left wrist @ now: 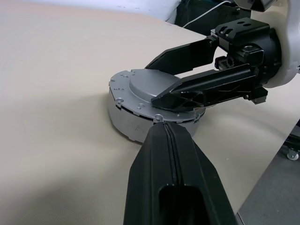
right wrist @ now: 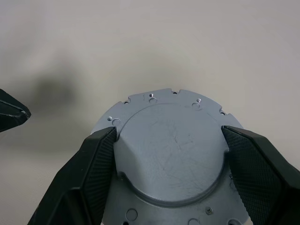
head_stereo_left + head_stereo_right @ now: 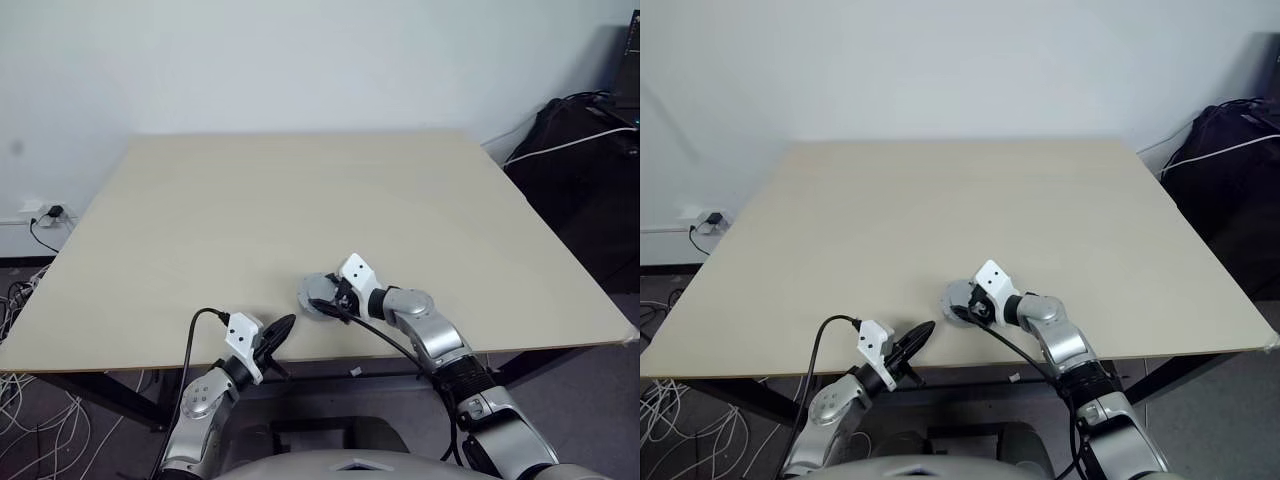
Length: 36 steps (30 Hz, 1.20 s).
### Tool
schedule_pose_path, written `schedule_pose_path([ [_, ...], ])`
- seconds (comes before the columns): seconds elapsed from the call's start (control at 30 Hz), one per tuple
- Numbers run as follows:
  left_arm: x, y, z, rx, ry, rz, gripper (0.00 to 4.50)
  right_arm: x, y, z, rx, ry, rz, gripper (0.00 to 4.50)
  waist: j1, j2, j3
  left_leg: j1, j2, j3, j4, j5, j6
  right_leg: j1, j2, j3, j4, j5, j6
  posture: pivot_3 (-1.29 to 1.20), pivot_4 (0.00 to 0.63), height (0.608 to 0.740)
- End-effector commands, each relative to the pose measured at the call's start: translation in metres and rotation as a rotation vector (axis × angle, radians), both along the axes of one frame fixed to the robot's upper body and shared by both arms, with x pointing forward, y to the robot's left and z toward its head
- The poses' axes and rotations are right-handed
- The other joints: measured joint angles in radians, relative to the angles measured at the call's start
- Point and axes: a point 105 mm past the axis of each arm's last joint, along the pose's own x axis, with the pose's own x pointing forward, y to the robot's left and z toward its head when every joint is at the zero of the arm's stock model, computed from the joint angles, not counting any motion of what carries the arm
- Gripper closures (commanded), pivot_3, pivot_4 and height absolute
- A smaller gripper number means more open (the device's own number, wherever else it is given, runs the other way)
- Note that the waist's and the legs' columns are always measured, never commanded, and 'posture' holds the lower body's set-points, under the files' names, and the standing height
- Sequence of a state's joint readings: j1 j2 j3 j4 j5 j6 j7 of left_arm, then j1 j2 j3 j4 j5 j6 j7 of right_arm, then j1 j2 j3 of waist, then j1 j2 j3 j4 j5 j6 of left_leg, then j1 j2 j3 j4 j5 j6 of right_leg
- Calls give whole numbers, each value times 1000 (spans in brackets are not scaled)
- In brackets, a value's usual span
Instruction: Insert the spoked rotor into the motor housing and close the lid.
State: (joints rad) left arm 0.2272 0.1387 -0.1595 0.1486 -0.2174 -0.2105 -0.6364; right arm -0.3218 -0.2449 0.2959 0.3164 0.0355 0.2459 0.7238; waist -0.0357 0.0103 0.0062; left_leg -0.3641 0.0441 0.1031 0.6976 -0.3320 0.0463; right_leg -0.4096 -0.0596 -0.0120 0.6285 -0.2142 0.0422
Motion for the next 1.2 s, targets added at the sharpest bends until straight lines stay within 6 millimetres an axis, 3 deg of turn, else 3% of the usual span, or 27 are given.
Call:
schedule_pose_path([
  [0.03, 4, 1, 9, -22, -42, 8, 4500, 5, -7, 3, -30, -22, -4, 1211, 0, 0, 0, 0, 0, 0, 0, 0, 0, 0, 0, 0, 0, 0, 0, 0, 0, 740],
  [1.2, 4, 1, 6, -25, -39, 10, 4500, 0, -6, -9, -111, 67, -5, 1211, 2, 1, -3, 3, 0, 0, 0, 0, 0, 2, 0, 0, 0, 0, 0, 0, 0, 740],
])
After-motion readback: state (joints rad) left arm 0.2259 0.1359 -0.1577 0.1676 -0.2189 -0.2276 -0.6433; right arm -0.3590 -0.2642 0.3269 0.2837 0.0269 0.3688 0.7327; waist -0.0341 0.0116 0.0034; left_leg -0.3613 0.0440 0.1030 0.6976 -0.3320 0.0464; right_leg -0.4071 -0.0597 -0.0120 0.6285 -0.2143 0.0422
